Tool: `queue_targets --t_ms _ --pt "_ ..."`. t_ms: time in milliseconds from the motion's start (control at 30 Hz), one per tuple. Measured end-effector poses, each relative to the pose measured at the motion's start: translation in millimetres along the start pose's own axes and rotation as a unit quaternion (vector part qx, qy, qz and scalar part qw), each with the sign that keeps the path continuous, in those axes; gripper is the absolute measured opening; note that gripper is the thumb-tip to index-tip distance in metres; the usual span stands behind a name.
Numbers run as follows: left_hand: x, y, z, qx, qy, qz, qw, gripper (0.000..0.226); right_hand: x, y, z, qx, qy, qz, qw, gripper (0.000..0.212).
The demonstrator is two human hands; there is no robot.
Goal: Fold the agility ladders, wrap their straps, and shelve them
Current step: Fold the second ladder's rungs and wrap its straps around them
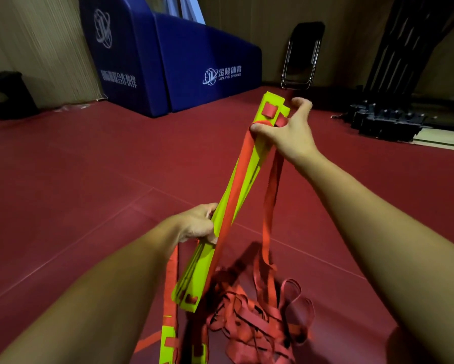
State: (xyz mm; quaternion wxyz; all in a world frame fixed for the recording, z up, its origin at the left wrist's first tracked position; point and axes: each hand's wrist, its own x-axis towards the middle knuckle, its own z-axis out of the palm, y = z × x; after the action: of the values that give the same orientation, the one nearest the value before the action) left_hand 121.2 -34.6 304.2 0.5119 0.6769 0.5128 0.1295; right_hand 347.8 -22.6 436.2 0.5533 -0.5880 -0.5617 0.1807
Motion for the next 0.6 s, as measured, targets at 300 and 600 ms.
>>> queue_targets --t_ms 300,600 --pt "-0.6 56.6 13.1 -0.08 0.129 0.069 0.986 0.037 -24.1 7.8 27.4 -0.079 0.011 0.03 0.996 0.063" --pt "23.3 55.5 26.3 0.103 0.26 0.067 0.958 0.071 -40.4 8.7 35.8 -0.201 -0.094 -0.022 0.975 0.05"
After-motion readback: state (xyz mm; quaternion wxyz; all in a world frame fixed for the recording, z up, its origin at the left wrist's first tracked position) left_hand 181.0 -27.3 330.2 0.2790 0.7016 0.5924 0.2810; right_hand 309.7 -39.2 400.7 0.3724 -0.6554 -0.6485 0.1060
